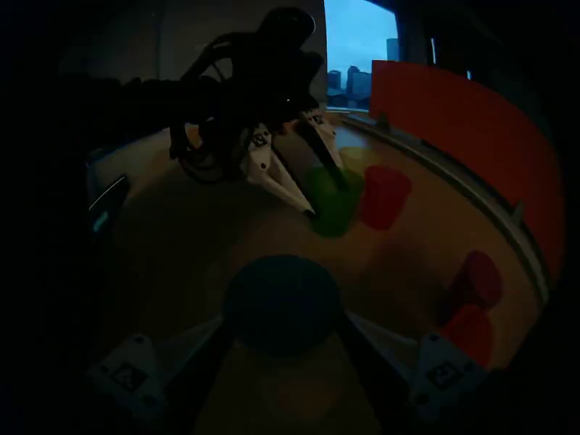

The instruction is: Pour water

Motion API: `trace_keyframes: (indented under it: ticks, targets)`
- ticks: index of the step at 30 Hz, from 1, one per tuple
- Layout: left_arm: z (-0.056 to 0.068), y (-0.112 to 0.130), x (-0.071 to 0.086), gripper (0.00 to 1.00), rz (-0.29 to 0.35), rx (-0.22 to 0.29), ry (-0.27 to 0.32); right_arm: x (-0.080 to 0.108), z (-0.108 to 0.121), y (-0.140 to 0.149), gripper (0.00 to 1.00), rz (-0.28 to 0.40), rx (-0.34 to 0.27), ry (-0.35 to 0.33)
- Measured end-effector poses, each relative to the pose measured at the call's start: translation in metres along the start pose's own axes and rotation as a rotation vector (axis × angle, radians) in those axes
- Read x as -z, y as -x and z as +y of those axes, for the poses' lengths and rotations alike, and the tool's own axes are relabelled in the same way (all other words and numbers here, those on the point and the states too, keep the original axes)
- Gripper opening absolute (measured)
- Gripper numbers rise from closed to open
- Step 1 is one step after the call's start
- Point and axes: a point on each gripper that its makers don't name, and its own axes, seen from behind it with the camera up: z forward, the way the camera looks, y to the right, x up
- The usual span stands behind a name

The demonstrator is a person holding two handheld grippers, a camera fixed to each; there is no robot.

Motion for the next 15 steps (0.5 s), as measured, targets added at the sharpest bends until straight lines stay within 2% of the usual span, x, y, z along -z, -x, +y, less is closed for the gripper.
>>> trace_keyframes:
  ticks: [5, 15]
  targets:
    - [-0.0005, 0.0015, -0.002, 0.82, -0.002, 0.017, 0.002, -0.0002, -0.0011, 0.0012, 0.99, 0.0, -0.003, -0.005]
    - [0.0028, 0.0011, -0.0023, 0.81, 0.0, -0.006, 0.004, -0.0012, -0.0024, -0.0002, 0.99, 0.009, 0.005, -0.008]
